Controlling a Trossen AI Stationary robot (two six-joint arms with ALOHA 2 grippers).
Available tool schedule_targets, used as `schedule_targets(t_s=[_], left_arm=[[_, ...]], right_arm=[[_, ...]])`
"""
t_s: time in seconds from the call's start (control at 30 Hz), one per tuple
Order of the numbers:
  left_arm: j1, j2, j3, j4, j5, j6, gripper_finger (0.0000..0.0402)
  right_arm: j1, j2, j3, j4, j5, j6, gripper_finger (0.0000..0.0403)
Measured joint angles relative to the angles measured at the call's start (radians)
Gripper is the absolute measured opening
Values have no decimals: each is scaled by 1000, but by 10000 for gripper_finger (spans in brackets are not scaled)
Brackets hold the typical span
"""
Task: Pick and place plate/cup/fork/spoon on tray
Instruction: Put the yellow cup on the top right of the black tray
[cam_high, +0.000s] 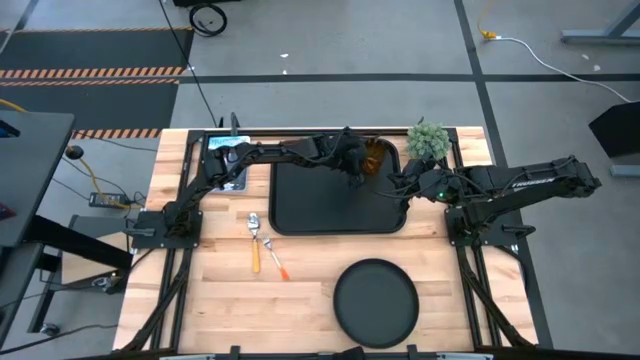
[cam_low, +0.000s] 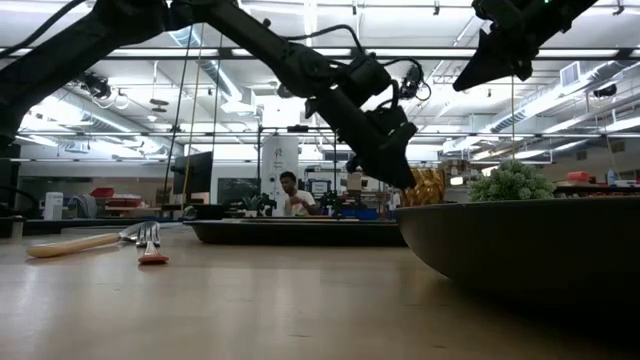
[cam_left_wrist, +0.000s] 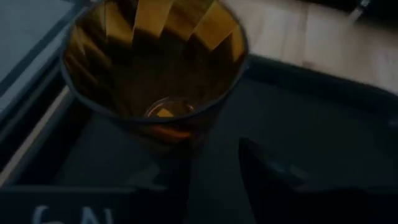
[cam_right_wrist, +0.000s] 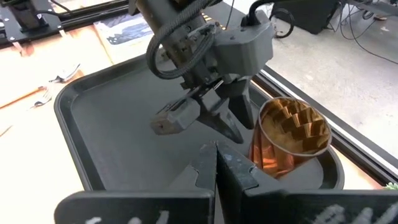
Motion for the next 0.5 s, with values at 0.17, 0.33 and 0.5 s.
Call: schedule_targets(t_s=[0.17, 0.33, 0.5], left_arm=[[1, 0, 0, 5, -26, 4, 142], [1, 0, 0, 31, -32, 53, 141], [-12, -8, -1, -61, 29, 104, 141]], right_arm=[[0, 0, 0, 0, 0, -2, 9], [0, 0, 0, 1, 0, -2, 8], [0, -2, 0, 0, -19, -3, 8]])
